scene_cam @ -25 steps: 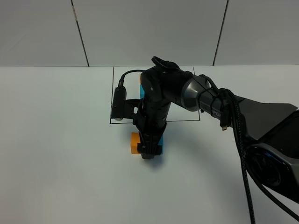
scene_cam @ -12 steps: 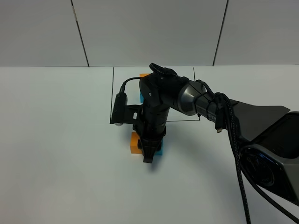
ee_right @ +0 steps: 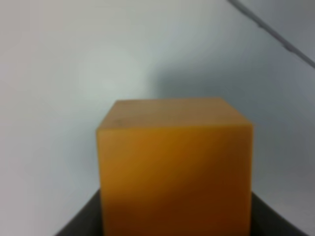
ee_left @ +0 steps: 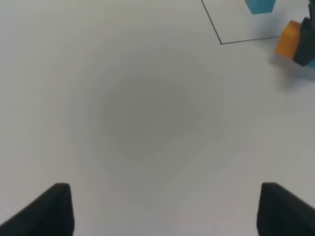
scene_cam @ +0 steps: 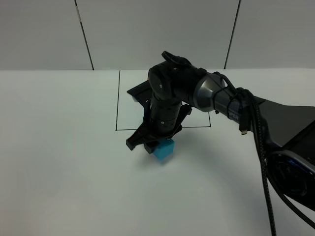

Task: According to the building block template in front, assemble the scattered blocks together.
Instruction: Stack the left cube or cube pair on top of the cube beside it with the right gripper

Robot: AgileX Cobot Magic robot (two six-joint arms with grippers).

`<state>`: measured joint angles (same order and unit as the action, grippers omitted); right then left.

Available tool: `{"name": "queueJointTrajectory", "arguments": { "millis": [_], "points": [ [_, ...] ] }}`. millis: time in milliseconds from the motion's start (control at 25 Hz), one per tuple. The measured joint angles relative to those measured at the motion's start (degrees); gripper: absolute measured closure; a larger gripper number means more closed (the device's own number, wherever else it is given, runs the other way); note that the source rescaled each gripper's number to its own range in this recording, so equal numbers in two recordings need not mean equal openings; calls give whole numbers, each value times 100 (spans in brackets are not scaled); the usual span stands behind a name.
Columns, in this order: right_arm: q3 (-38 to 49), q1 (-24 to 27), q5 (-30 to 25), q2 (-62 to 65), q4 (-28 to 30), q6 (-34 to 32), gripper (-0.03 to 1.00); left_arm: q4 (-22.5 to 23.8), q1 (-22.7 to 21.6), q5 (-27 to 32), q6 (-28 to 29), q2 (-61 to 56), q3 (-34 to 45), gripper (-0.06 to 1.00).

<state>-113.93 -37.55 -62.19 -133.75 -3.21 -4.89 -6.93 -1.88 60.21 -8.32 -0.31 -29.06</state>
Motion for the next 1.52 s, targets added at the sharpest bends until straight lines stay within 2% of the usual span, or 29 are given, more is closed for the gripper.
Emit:
{"name": "queueJointTrajectory", "arguments": {
  "millis": [200,400,1000,1520],
  "points": [
    [-24,0,-130,175,206,-1918,95,0,0,0,0,0,0,25],
    [-24,-9,9,175,219,-3039,95,0,0,0,0,0,0,25],
    [-24,-33,170,-244,387,-3510,95,0,0,0,5,0,0,25],
    [-24,-37,302,-545,321,-3541,95,0,0,0,0,0,0,25]
  ]
}}
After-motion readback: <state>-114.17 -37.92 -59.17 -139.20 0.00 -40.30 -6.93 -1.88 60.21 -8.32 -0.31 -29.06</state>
